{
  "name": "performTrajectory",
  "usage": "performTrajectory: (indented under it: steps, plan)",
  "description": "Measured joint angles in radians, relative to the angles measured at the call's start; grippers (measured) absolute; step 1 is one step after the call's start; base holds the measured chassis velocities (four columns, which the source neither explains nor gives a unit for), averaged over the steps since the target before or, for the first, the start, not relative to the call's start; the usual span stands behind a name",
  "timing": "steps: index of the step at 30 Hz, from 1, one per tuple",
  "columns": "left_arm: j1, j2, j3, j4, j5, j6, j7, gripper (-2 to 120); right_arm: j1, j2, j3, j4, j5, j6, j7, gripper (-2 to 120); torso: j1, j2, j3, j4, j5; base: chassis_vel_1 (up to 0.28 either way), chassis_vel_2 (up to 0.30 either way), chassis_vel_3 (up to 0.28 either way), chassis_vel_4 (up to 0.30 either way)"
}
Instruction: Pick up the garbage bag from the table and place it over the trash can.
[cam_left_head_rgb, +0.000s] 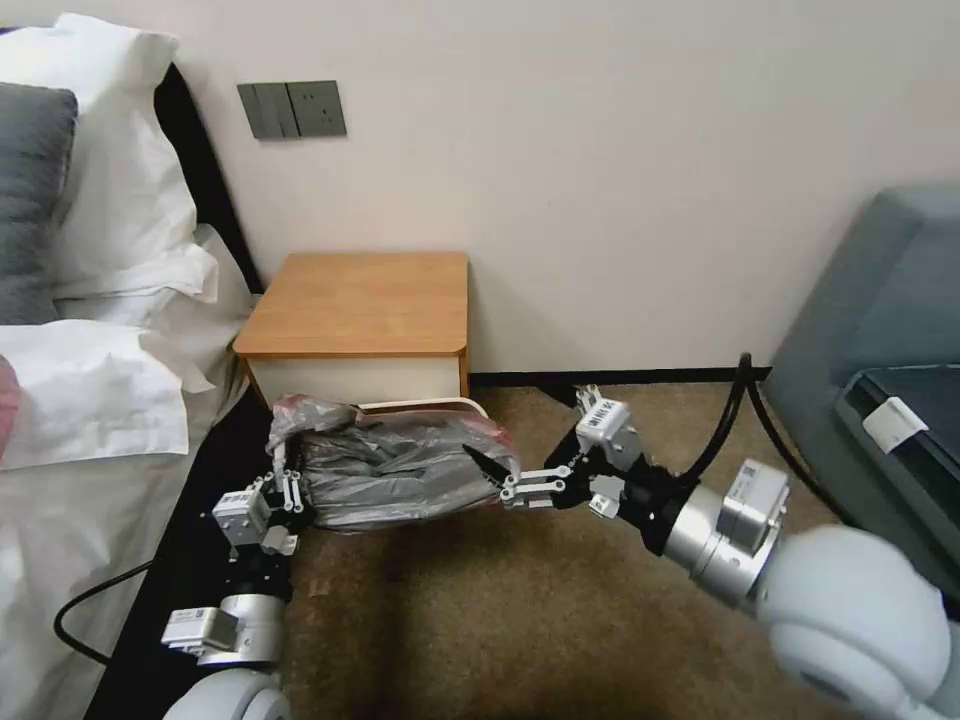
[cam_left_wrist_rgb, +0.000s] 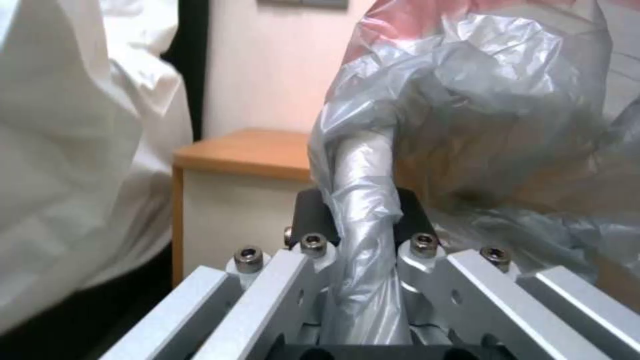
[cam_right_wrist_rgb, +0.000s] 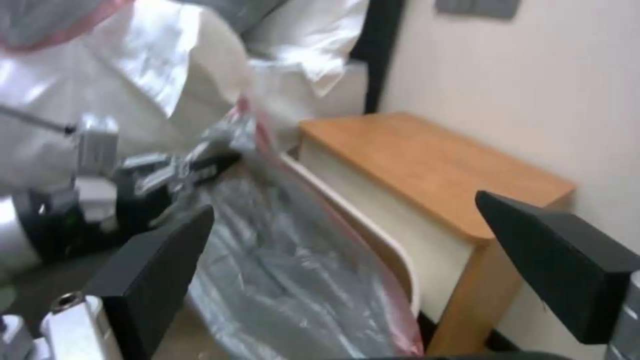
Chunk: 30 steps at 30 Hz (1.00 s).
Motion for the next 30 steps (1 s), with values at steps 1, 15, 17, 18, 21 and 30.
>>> performTrajectory:
  steps: [1, 15, 17, 18, 21, 30]
  plan:
    - [-0.001, 0.001, -0.002, 0.001, 0.009, -0.006, 0.007, 7, 0.012, -0.004, -0.018, -0.009, -0.002, -0.001, -0.006, 100, 0.000, 0.000, 0.000, -0.0001, 0.0000, 0.000, 0.000, 0.000, 0.000]
    - [-0.006, 0.001, 0.010, 0.000, 0.080, -0.058, 0.046, 7, 0.229, 0.050, -0.260, -0.121, -0.023, -0.042, 0.031, 67, 0.000, 0.000, 0.000, 0.0000, 0.0000, 0.000, 0.000, 0.000, 0.000]
    - [-0.006, 0.001, 0.010, -0.003, 0.081, -0.061, 0.046, 7, 0.237, 0.053, -0.269, -0.128, -0.022, -0.044, 0.035, 64, 0.000, 0.000, 0.000, 0.0000, 0.0000, 0.000, 0.000, 0.000, 0.000]
    - [-0.006, 0.000, 0.010, -0.005, 0.082, -0.062, 0.047, 7, 0.246, 0.059, -0.281, -0.134, -0.019, -0.048, 0.042, 61, 0.000, 0.000, 0.000, 0.0000, 0.0000, 0.000, 0.000, 0.000, 0.000]
    - [-0.006, -0.001, 0.009, -0.006, 0.085, -0.064, 0.047, 7, 0.257, 0.064, -0.295, -0.140, -0.013, -0.053, 0.052, 61, 0.000, 0.000, 0.000, 0.0000, 0.0000, 0.000, 0.000, 0.000, 0.000]
    - [-0.007, -0.012, 0.013, -0.007, 0.097, -0.074, 0.053, 7, 0.301, 0.077, -0.331, -0.187, 0.015, -0.066, 0.074, 51, 0.000, 0.000, 0.000, 0.0001, 0.0000, 0.000, 0.000, 0.000, 0.000]
